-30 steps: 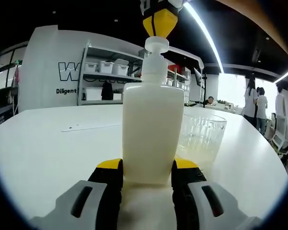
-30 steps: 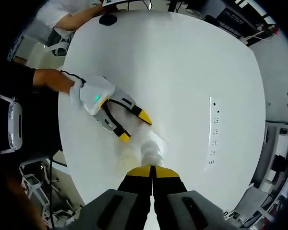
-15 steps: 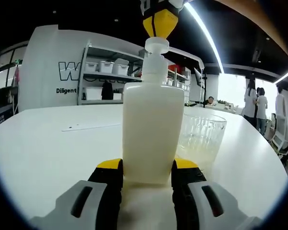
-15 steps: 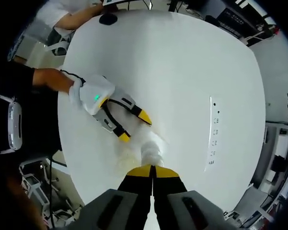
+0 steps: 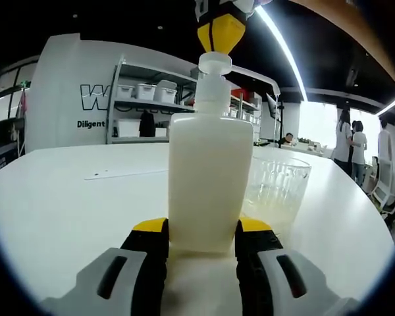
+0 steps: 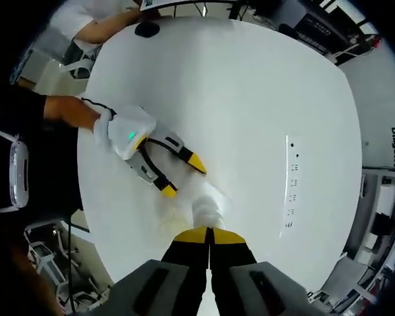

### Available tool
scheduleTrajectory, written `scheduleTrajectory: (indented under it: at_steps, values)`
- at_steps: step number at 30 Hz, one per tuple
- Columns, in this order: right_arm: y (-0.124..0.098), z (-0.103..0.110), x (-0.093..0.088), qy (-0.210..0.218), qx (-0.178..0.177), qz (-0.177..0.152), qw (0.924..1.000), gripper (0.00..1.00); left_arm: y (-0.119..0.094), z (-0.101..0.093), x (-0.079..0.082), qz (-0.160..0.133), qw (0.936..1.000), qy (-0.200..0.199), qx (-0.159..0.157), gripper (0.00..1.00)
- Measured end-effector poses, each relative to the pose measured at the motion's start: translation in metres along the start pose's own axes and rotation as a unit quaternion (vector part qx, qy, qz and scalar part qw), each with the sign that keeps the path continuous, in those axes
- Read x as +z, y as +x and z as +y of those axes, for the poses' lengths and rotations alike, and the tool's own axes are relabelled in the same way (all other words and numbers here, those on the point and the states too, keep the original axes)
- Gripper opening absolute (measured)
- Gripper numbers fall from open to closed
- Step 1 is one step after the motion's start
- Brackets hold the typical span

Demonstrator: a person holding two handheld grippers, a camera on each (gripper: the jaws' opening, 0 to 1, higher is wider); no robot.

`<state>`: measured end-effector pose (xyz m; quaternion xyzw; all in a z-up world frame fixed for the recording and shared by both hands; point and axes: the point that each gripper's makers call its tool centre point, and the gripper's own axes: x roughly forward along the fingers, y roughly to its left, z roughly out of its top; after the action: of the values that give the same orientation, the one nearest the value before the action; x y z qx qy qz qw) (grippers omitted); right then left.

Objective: Hold the bottle steady, press the pump all the way down and release, and repeat the specified number of times to dispense into the cup

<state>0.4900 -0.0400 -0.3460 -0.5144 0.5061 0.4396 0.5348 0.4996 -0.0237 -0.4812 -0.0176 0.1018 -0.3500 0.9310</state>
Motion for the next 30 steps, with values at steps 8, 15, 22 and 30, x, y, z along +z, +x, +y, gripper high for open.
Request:
scheduleTrajectory:
  at_steps: [8, 15, 22, 30]
  values:
    - [0.0011, -0.0001, -0.0003, 0.001, 0.002, 0.007, 1.0, 0.0, 0.0004, -0.0002, 0.0, 0.0, 1.0, -0.004, -0.001, 0.39]
    - [0.0019, 0.0003, -0.0005, 0.003, 0.003, 0.006, 1.0, 0.0, 0.0018, 0.0022, 0.0005, 0.001, 1.0, -0.008, -0.001, 0.39]
    - [0.0019, 0.0001, -0.0004, 0.005, 0.005, 0.008, 0.9999, 0.0, 0.0011, 0.0012, 0.0002, 0.0, 1.0, -0.009, -0.002, 0.39]
    - [0.0019, 0.0005, -0.0003, 0.008, 0.006, 0.008, 0.9999, 0.0, -0.0013, -0.0015, -0.0006, 0.0, 1.0, -0.009, -0.002, 0.39]
